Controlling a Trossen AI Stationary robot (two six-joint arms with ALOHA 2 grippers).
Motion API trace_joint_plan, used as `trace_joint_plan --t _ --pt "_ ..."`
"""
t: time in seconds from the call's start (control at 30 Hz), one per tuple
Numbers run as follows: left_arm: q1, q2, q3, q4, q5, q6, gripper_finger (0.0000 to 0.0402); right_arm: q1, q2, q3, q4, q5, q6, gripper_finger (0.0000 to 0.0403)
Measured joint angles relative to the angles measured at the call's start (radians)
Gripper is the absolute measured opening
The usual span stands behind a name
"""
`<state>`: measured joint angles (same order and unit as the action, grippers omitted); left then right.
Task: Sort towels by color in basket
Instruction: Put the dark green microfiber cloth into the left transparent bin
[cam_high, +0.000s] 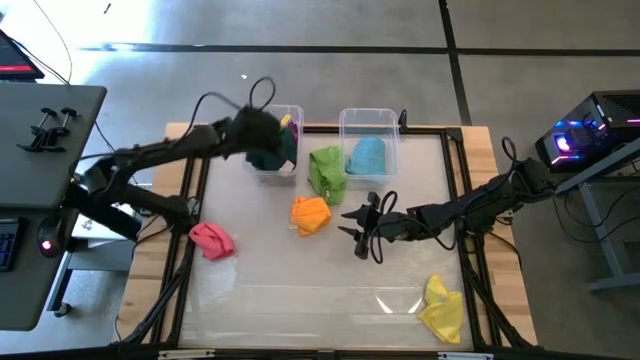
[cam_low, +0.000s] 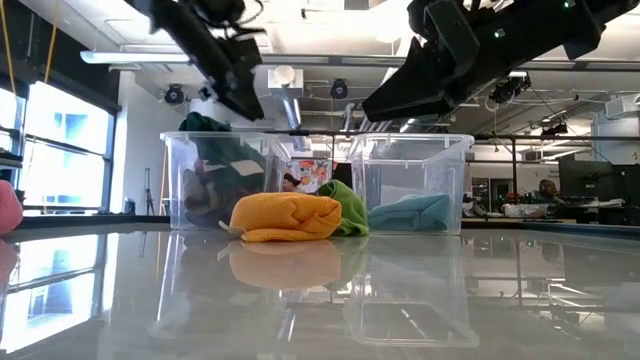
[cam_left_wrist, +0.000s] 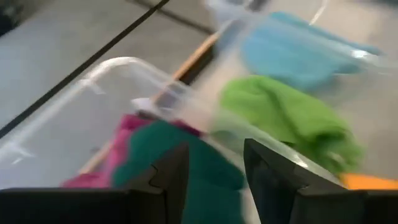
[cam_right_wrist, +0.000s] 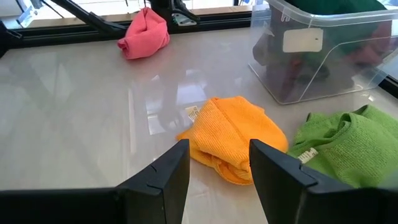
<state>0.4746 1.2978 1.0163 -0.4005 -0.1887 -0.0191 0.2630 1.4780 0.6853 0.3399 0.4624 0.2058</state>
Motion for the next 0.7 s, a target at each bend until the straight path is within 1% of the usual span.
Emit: trace_joint_plan --t 0.1,0.23,0.33,0.4,0.47,0.53,0.7 --pt "-0.096 -0.113 -0.146 0.133 0.0 -0.02 0.0135 0.01 0.0 0.0 -0.006 0.001 -0.003 0.0161" --pt "-0.232 -0.242 -0.366 0.409 -0.001 -0.018 0.0128 0.016 0.0 0.0 -0.005 0.0 -0.005 0.0161" --pt "-0.312 -0.306 -0.503 0.619 -0.009 0.017 0.0127 0.014 0.0 0.0 -0.006 0.002 -0.008 0.0161" --pt "-0.352 -0.331 -0.571 0.735 -0.027 0.056 0.0126 0.014 0.0 0.0 -0.004 0.004 -0.015 0.0161" --pt "-0.38 -0.348 -0.614 0.808 -0.045 0.098 0.0126 0.014 0.0 0.0 0.0 0.004 -0.016 0.0161" --pt "-0.399 -0.363 -0.63 0.829 -0.087 0.124 0.0126 0.014 0.0 0.0 0.0 0.004 -0.016 0.0161" --pt "-0.406 -0.387 -0.62 0.79 -0.286 0.074 0.0126 0.012 0.0 0.0 0.002 0.005 -0.016 0.0161"
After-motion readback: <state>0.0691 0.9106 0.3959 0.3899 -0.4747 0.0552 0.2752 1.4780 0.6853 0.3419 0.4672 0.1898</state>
